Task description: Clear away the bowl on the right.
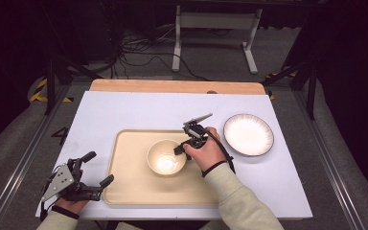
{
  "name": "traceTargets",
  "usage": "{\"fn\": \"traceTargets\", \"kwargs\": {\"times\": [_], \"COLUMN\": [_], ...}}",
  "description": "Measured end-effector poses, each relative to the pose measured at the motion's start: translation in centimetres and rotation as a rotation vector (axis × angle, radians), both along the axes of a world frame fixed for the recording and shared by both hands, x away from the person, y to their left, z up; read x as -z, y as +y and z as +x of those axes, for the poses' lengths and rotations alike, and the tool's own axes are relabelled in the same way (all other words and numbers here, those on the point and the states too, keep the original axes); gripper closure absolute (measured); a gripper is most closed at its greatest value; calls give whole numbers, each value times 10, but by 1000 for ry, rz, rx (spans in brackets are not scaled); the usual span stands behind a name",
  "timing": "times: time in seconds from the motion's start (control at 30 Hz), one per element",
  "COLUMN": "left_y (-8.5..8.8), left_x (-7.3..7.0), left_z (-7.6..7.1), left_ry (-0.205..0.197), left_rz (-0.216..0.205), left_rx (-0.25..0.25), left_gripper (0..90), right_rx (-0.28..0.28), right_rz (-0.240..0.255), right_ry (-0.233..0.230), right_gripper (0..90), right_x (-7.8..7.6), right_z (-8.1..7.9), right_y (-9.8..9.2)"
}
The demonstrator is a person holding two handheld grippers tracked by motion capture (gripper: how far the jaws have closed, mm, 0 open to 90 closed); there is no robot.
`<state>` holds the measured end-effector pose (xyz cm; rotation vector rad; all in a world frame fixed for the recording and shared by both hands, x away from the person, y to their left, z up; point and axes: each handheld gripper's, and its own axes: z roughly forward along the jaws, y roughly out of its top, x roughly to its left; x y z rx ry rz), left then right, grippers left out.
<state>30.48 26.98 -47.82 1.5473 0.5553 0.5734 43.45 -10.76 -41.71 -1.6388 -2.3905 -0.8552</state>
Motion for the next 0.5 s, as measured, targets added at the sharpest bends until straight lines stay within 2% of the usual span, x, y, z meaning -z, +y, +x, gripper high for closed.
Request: {"fn": "traceTargets", "kwargs": {"times": [0.3, 0.5], "left_y": [0, 0], "left_x": [0, 0], "left_z": [0, 0], "left_ry": [-1, 1], "left_rz": [2, -1], "left_rx": [1, 1], "left_gripper": [5, 5], "right_rx": [3, -36], "right_rz": [15, 24], "right_ry": [-106, -187], "right_gripper": [661, 613], "right_x": [-15, -25], "right_z": [-8, -16], "right_y": [-7, -15]}}
